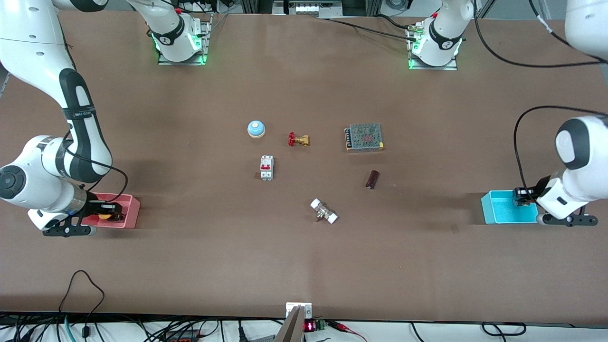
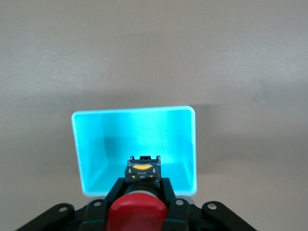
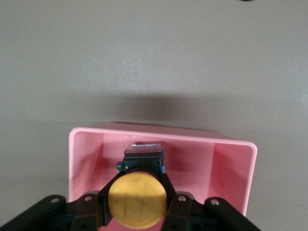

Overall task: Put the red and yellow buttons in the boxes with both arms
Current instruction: 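Lower the yellow button into the pink box while the left gripper nears the cyan box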

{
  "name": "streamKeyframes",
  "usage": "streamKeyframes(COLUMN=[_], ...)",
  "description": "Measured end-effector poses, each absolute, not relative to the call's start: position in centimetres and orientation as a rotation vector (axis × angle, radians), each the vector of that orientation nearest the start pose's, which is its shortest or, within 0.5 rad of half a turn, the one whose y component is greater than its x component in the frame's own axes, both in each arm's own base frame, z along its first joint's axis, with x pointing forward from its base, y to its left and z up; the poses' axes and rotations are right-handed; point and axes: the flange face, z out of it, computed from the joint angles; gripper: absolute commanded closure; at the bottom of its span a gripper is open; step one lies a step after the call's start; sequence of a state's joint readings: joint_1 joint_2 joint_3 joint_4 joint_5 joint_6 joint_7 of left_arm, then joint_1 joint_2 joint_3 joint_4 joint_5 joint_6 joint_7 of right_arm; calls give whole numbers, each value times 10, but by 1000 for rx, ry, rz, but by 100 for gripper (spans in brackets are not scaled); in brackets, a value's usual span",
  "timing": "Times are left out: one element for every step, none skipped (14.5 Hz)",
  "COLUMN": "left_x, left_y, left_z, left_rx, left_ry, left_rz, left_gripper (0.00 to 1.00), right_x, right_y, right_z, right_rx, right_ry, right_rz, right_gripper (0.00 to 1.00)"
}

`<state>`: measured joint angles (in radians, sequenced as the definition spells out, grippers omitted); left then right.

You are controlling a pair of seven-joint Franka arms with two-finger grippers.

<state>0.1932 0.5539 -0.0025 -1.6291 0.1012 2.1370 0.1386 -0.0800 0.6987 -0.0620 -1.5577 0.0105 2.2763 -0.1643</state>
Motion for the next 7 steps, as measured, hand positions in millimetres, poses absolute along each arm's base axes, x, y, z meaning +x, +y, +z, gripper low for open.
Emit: streamKeyframes(left_x=[671,673,673,673,672,672,672], left_y=[136,137,138,139,140,140,141], left_z=[276,261,250,243,240,239,238], left_rx=[-3067,-3068,-3069,-3071,-3071,-3072,-3072], left_ry=[6,7,6,4,3,2,0], left_rz=[69,61,66,74,79,82,83], left_gripper=[83,83,83,83,82,81,80], right_x=[700,699,699,699,698,698,698], right_y=[-95,-96,-98,-100,-102,-103,-104], right_z=[236,236,235,235,235,234,232], right_rx=[-3176,-3176,-3176,-3176,-3176,-3176,-3176], right_ry=[-47,-45,-42,-42,-43,-42,-41], right_rz=[-24,-23,-22,-22,-20,-18,-17], right_gripper=[70,69,69,69,69,69,69])
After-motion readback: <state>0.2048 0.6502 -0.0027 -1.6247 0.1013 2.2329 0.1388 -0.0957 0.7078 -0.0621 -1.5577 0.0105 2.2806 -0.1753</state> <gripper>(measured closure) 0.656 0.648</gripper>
